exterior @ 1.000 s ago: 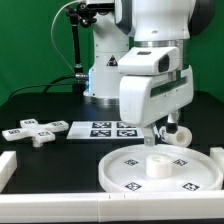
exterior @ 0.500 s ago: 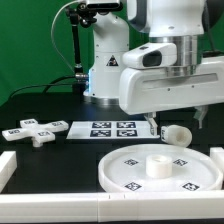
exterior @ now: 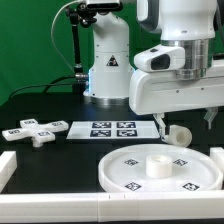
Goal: Assemble round table
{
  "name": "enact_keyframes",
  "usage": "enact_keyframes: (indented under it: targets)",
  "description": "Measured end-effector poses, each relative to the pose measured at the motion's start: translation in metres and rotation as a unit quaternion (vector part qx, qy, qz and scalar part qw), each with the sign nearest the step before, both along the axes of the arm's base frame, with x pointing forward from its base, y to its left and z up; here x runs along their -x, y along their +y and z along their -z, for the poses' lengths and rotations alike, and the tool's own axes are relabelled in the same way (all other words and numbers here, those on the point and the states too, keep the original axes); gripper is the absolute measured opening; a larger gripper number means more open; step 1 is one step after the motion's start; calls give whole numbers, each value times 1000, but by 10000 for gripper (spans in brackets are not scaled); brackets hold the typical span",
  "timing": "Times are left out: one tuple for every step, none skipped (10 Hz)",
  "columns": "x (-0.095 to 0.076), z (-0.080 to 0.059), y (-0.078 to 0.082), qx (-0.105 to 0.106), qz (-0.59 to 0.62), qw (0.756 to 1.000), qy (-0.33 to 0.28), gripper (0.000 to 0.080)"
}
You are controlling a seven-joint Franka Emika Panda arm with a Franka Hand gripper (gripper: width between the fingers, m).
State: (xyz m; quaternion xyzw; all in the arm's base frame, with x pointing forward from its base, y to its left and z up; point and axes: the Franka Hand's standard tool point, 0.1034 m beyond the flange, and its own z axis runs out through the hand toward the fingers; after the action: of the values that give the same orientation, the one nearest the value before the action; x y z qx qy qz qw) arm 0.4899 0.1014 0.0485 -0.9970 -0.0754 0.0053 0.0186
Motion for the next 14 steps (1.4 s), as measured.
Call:
enact_keyframes:
  targets:
    - [5, 0, -1, 7, -1, 999, 36, 649]
    - [11, -2, -3, 16, 19, 996, 85, 649]
    - [17, -4, -5, 27, 48, 990, 133, 649]
    - [20, -4, -5, 36, 69, 982, 169, 649]
    - [24, -2, -2, 35, 82, 975, 202, 649]
    - [27, 0, -1, 40, 78, 967, 239, 649]
    - [27, 5, -1, 40, 79, 961, 261, 649]
    - [30, 9, 0, 40, 81, 952, 292, 649]
    - [30, 14, 1, 42, 79, 947, 308, 649]
    - [33, 15, 2, 43, 69, 938, 336, 649]
    - [32, 19, 2, 42, 59, 932, 356, 649]
    - [37, 22, 0, 47, 57, 917, 391, 649]
    - [38, 25, 1, 50, 54, 906, 417, 649]
    - [39, 29, 1, 52, 53, 898, 434, 649]
